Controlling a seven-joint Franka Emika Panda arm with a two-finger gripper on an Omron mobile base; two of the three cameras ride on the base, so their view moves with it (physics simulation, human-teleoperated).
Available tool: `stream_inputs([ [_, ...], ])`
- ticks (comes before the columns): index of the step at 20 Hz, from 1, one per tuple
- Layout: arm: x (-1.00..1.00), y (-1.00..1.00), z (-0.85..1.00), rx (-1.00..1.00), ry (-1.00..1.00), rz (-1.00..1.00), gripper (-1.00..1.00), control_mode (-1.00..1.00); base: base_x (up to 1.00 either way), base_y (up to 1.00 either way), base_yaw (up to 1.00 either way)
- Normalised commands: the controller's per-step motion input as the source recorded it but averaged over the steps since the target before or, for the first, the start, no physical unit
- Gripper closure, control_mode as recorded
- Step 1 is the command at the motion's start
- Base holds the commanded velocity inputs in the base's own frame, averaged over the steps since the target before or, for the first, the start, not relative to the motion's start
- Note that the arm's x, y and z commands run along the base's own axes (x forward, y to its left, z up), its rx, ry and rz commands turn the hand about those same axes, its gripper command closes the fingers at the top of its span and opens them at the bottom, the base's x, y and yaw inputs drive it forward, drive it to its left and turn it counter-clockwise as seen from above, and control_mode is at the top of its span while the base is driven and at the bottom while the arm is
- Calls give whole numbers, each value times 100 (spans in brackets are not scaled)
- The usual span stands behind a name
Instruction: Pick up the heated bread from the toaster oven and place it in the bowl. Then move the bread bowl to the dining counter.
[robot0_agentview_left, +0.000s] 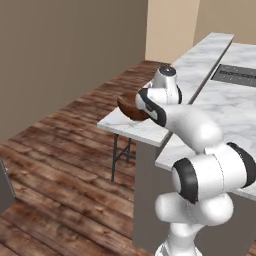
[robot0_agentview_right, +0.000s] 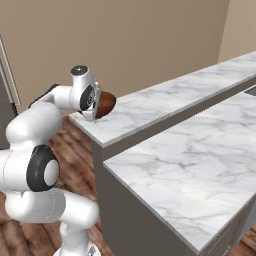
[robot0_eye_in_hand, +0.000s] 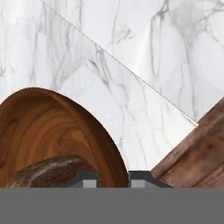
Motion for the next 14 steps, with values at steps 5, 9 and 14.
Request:
stream_inputs([
  [5, 100, -35, -12, 0, -6, -5, 100, -100, 0, 0, 0],
  [9, 100, -33, -23, -1, 0, -2, -100, -100, 0, 0, 0],
  [14, 37, -6, -5, 0, -1, 0, -100, -100, 0, 0, 0],
])
